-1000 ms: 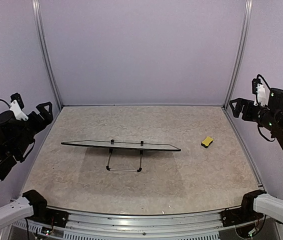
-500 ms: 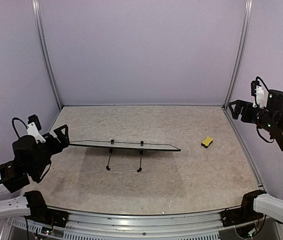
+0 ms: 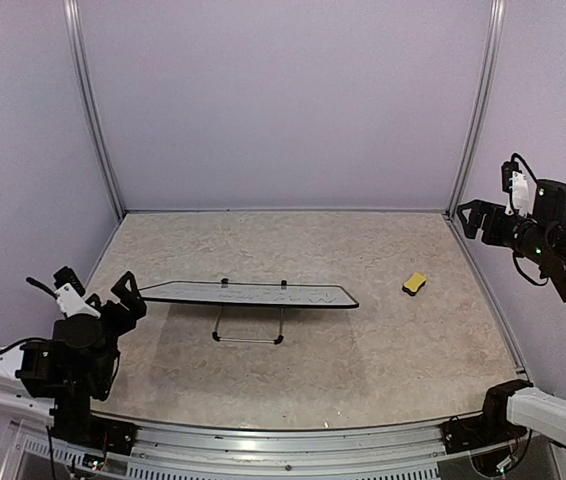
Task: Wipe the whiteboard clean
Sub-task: Rotate the whiteboard at the center of the board.
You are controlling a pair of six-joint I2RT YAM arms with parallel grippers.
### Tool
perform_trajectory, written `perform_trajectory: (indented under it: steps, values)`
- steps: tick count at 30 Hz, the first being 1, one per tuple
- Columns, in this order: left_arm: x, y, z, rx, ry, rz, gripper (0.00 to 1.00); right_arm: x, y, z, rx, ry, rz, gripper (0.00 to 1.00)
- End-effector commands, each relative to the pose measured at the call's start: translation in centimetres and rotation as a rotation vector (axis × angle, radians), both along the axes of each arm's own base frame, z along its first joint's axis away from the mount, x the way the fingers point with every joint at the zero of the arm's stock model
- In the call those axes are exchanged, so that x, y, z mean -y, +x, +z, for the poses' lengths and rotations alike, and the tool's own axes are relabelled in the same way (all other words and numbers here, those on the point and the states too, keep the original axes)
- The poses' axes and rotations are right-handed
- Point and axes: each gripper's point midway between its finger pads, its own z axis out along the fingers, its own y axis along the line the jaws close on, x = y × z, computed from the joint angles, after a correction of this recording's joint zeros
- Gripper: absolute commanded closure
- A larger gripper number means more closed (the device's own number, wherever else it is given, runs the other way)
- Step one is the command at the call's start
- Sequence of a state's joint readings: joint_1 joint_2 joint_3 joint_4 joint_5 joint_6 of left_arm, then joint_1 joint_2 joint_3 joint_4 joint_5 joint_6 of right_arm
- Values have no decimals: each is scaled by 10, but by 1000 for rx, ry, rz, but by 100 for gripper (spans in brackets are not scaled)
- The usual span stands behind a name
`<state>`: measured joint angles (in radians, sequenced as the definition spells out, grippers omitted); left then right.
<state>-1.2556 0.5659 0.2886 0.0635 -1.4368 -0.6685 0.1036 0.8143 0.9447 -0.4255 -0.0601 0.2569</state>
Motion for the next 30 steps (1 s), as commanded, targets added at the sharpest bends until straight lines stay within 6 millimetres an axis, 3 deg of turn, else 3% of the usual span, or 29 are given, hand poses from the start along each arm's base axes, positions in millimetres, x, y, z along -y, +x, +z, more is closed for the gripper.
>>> perform_trajectory:
  steps: [1,10,17,21,26,30]
  values:
    - [-28,-13,5,58,48,154,1,-4,-2,-8,-23,5,12,1]
    - [-35,-14,51,117,39,177,1,-8,0,-11,-32,13,34,0]
    - [-1,-24,42,149,-29,-11,1,-9,1,-4,-23,0,42,1]
    - [-2,-28,50,171,-44,-21,1,-11,2,-6,-32,-1,54,0]
    - [-19,-28,56,165,-23,10,1,-12,5,-10,-45,-3,61,0]
    - [-5,-30,50,120,106,-12,1,-15,7,-10,-51,4,72,0]
